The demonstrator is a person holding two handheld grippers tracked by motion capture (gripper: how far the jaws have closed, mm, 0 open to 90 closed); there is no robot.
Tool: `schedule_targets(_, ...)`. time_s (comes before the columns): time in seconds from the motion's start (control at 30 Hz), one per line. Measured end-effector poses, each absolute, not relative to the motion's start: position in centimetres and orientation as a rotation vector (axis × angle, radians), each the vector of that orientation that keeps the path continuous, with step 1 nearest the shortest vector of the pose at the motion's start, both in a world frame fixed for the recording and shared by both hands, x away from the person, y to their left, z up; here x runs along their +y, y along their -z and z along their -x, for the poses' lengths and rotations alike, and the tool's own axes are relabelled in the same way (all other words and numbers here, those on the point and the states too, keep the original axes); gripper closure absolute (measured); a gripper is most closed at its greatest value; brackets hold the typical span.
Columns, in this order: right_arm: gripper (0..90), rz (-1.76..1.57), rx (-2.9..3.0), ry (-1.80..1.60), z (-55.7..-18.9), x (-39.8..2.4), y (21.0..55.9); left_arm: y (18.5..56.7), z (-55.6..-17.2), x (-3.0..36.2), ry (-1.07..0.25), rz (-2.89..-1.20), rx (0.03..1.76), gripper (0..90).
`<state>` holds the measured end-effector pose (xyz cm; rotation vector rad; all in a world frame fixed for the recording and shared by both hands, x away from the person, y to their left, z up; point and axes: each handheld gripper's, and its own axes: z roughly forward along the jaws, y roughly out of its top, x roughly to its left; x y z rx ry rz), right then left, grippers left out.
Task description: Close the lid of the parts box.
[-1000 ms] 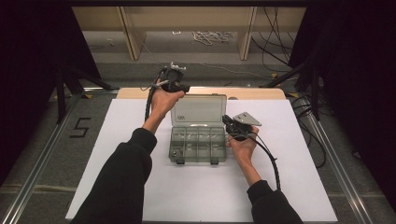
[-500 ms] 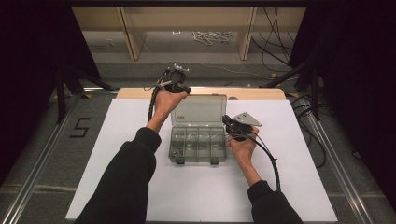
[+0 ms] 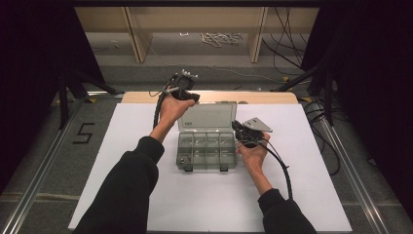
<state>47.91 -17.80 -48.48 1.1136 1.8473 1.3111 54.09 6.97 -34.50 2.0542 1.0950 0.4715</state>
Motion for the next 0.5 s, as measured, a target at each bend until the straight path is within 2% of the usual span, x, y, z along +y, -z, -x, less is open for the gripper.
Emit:
schedule_targets(0.13,81.6,-1.106,1.826,-1.315,-47.8,-17.7,48.4,34.5,-53.7,7.1,-0.450,-2.060,1.084,89.7)
schedule_targets(0.3,67.6,-1.142,1.857,-1.318,-47.4,-17.8,48.1,34.4,-53.0,7.0,-0.450,-2.085,1.056,89.6)
schedule_targets(0.4,55.0,-1.157,1.861,-1.343,-47.2,-17.8,47.8,34.6,-52.4,7.0,-0.444,-2.090,1.044,89.6)
schedule_targets(0.5,50.5,-1.182,1.862,-1.357,-46.6,-17.7,47.5,34.7,-51.8,7.1,-0.444,-2.104,1.019,89.6)
